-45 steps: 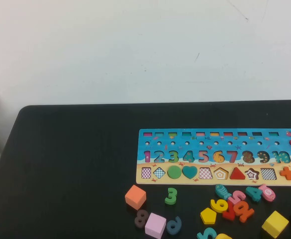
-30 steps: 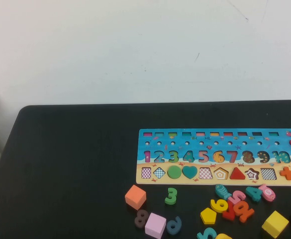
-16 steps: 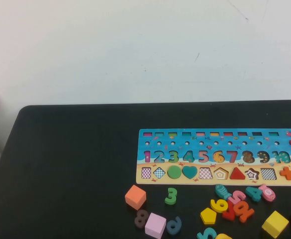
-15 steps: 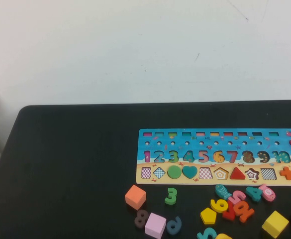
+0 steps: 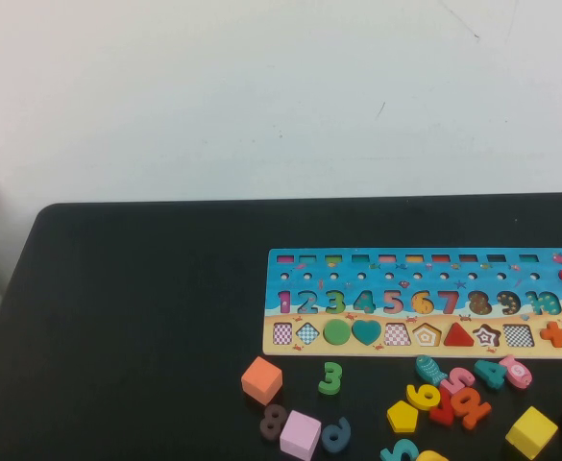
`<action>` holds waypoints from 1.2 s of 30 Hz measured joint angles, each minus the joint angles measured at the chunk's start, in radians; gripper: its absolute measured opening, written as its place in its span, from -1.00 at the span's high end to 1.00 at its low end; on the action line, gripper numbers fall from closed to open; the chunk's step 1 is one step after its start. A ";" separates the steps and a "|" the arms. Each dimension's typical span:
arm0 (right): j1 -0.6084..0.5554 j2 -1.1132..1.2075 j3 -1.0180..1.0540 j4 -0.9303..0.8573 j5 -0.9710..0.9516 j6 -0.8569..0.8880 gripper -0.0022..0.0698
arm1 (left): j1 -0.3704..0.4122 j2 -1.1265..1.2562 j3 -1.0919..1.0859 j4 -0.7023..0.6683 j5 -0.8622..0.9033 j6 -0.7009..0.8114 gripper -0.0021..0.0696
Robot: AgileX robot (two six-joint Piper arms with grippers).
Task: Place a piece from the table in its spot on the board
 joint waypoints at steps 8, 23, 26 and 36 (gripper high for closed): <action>0.000 0.000 0.000 0.000 0.000 0.000 -0.71 | 0.000 0.000 0.002 -0.233 -0.104 -0.140 0.95; 0.000 0.000 0.000 0.000 0.000 0.000 -0.71 | 0.000 0.000 0.002 -0.832 -0.496 -0.237 0.95; 0.000 0.000 0.000 0.000 0.000 0.000 -0.71 | 0.000 0.000 0.002 -0.834 -0.504 -0.229 0.95; 0.000 0.000 0.000 0.000 0.000 0.000 -0.71 | 0.000 0.000 -0.006 -0.697 -0.308 -0.174 0.95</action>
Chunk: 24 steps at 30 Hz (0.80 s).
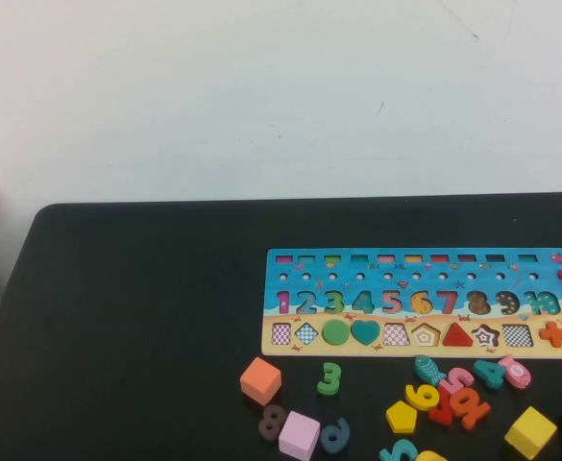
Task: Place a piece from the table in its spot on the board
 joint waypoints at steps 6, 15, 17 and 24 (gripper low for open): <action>0.000 0.000 0.000 0.000 0.000 0.000 -0.71 | -0.010 0.109 -0.171 0.189 0.420 0.160 0.95; 0.000 0.000 0.000 0.000 0.000 0.000 -0.71 | -0.021 0.531 -0.535 0.235 0.864 0.772 0.95; 0.000 0.000 0.000 0.000 0.000 0.000 -0.71 | -0.027 0.640 -0.643 0.243 0.920 0.851 0.95; 0.000 0.000 0.000 0.000 0.000 0.000 -0.71 | -0.140 1.027 -0.989 0.313 1.038 1.001 0.95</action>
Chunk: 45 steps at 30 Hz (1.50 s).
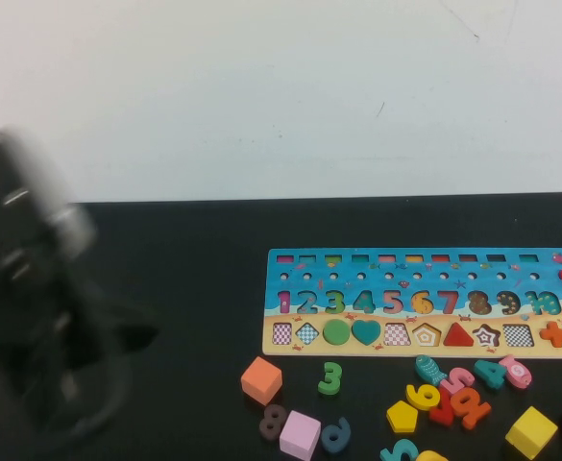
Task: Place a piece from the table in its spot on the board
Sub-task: Pick up the "Pentagon"
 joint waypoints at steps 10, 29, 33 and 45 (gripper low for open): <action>0.000 0.000 0.000 0.000 0.000 0.000 -0.71 | -0.394 0.478 -0.385 0.418 0.017 -0.118 0.95; 0.000 0.000 0.000 0.000 0.000 0.000 -0.71 | -0.680 0.996 -0.625 0.647 -0.216 -0.175 -0.52; 0.000 0.000 0.000 0.000 0.000 0.000 -0.71 | -0.696 1.072 -0.629 0.650 -0.285 -0.194 -0.52; 0.000 0.000 0.000 0.000 0.000 0.000 -0.71 | -0.698 1.243 -0.629 0.652 -0.379 -0.249 -0.52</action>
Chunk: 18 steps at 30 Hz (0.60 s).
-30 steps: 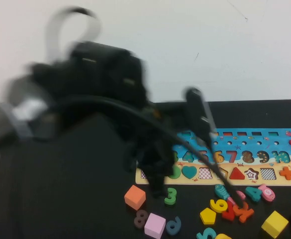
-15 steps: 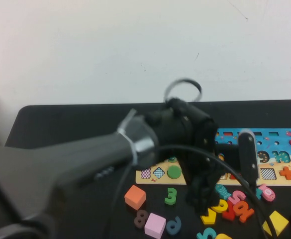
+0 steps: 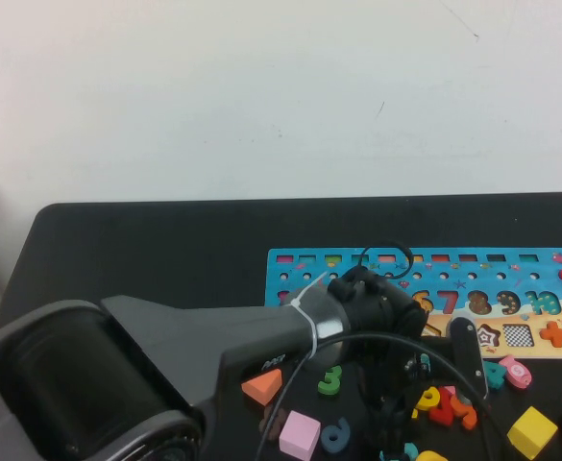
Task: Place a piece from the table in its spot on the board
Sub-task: Pick up the "Pentagon"
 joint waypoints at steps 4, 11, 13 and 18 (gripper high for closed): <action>0.000 0.000 0.000 0.000 0.000 0.000 -0.71 | 0.000 0.014 0.000 0.000 -0.049 -0.037 -0.52; 0.000 0.000 0.000 0.000 0.000 0.000 -0.71 | 0.000 0.037 -0.002 0.000 -0.098 -0.056 -0.52; 0.000 0.000 0.000 0.000 0.000 0.000 -0.71 | 0.000 0.047 -0.002 0.000 -0.102 -0.056 -0.52; 0.000 0.000 0.000 0.000 0.000 0.000 -0.71 | 0.000 0.074 -0.004 0.000 -0.121 -0.058 -0.51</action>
